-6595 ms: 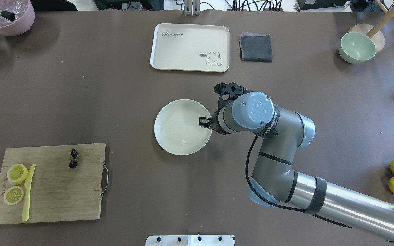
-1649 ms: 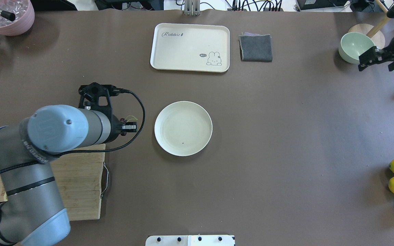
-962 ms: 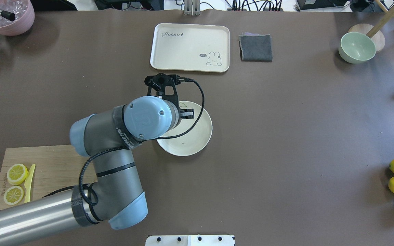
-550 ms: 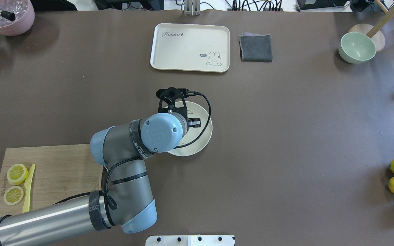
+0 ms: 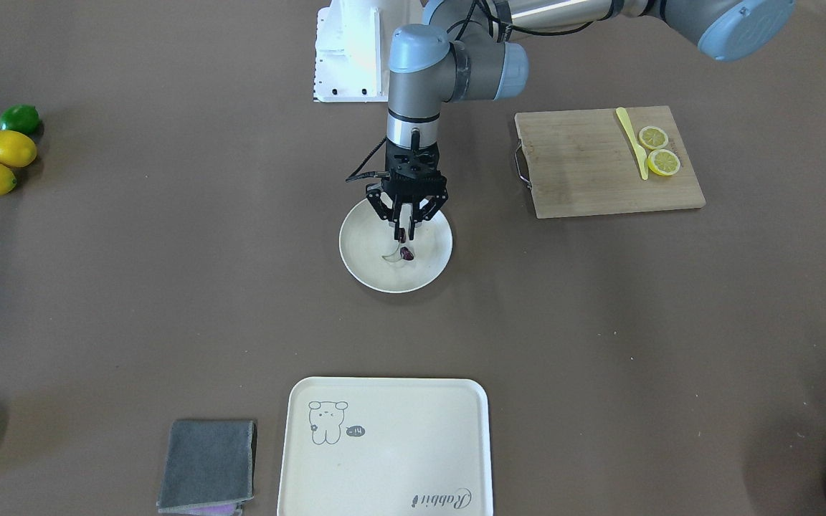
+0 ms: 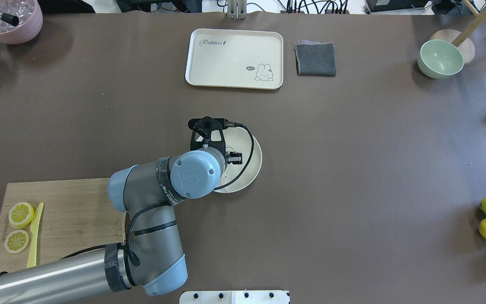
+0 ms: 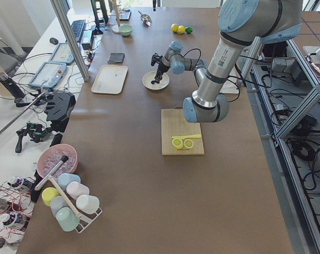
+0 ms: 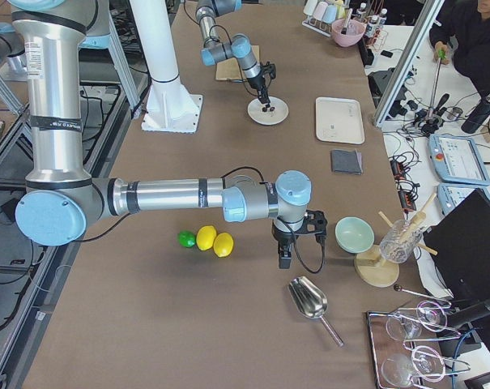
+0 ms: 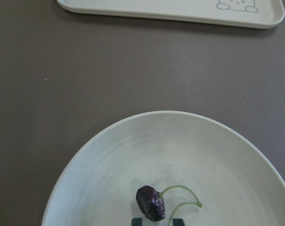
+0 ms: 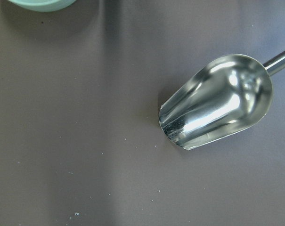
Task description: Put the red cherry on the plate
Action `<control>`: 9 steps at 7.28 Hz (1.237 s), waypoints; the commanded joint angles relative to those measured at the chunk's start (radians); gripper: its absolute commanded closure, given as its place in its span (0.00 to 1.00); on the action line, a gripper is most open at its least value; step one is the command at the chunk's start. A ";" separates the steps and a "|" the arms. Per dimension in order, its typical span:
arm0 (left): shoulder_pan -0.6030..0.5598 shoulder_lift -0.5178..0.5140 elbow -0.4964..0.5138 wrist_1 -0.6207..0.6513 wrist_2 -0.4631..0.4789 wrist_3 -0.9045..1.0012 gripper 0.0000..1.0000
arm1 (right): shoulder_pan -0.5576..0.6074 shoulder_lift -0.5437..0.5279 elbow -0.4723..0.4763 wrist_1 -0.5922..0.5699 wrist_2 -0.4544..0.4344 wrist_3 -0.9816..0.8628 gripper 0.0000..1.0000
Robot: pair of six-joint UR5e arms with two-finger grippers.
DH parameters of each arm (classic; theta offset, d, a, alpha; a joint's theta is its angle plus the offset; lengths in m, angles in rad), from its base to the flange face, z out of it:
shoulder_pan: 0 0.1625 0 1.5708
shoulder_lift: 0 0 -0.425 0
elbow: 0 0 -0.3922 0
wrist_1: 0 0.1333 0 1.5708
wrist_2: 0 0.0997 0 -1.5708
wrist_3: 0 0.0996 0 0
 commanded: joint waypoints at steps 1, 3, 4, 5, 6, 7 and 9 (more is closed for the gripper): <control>-0.011 0.031 -0.041 -0.002 0.038 0.036 0.02 | 0.000 -0.009 -0.014 -0.001 -0.004 -0.004 0.01; -0.135 0.120 -0.142 -0.013 0.028 0.218 0.02 | 0.000 -0.009 -0.080 0.005 -0.002 -0.050 0.01; -0.225 0.188 -0.196 -0.025 -0.038 0.286 0.02 | 0.000 -0.009 -0.100 0.005 0.006 -0.074 0.01; -0.266 0.272 -0.196 -0.129 -0.075 0.342 0.02 | 0.007 -0.024 -0.099 0.005 0.008 -0.078 0.00; -0.337 0.321 -0.190 -0.201 -0.089 0.401 0.02 | 0.026 -0.035 -0.086 0.007 0.040 -0.078 0.00; -0.444 0.343 -0.186 -0.188 -0.177 0.467 0.02 | 0.040 -0.023 -0.083 0.007 0.069 -0.079 0.00; -0.711 0.401 -0.144 -0.075 -0.517 0.653 0.02 | 0.049 0.017 -0.080 0.001 0.068 -0.070 0.00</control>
